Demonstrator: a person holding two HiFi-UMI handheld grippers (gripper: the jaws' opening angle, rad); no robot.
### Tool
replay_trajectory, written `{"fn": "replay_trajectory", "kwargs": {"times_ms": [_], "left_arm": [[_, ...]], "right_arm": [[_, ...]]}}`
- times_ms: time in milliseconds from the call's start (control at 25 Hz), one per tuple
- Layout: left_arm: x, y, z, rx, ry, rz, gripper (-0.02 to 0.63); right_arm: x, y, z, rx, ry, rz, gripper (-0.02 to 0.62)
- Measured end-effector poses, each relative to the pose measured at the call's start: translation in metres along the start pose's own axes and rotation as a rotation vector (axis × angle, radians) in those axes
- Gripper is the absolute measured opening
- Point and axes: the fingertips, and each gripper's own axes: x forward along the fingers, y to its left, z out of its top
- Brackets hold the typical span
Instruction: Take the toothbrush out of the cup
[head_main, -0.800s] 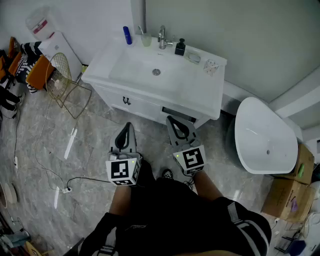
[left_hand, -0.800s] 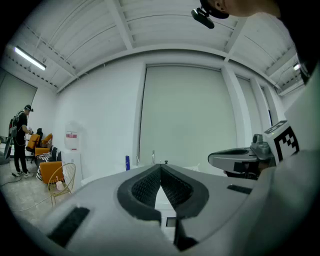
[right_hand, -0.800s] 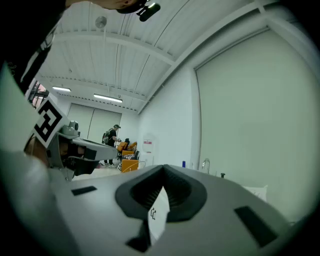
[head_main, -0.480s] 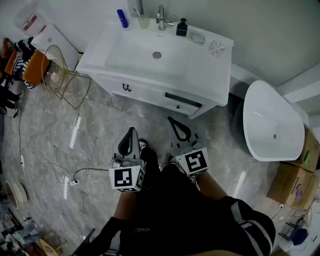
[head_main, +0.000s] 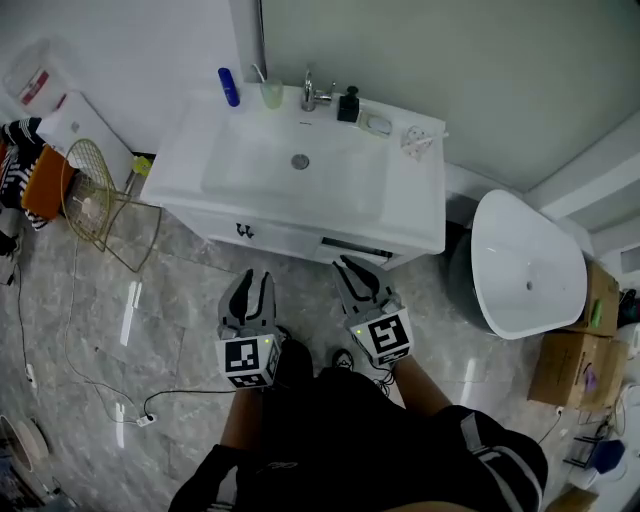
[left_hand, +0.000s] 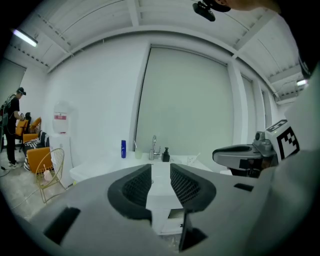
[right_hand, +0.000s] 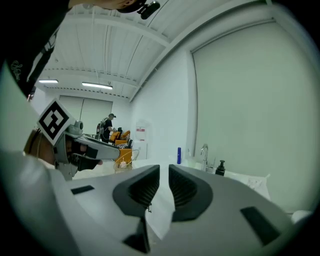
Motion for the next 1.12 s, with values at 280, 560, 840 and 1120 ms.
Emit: {"fn": "replay_trajectory", "kwargs": {"times_ms": [280, 560, 840, 1120], "left_arm": [[0.024, 0.078, 0.030, -0.033, -0.013, -0.040, 0.133], [0.058, 0.113, 0.032, -0.094, -0.025, -0.021, 0.133], [0.131, 0.139, 0.050, -0.087, -0.029, 0.014, 0.133], [0.206, 0.167, 0.094, -0.038, -0.036, 0.053, 0.133]], "right_arm": [[0.066, 0.014, 0.032, -0.011, 0.012, -0.037, 0.072], [0.114, 0.004, 0.038, -0.047, 0.048, -0.026, 0.075], [0.183, -0.051, 0.043, -0.038, 0.012, 0.005, 0.092], [0.258, -0.105, 0.074, -0.041, -0.043, 0.055, 0.106]]}}
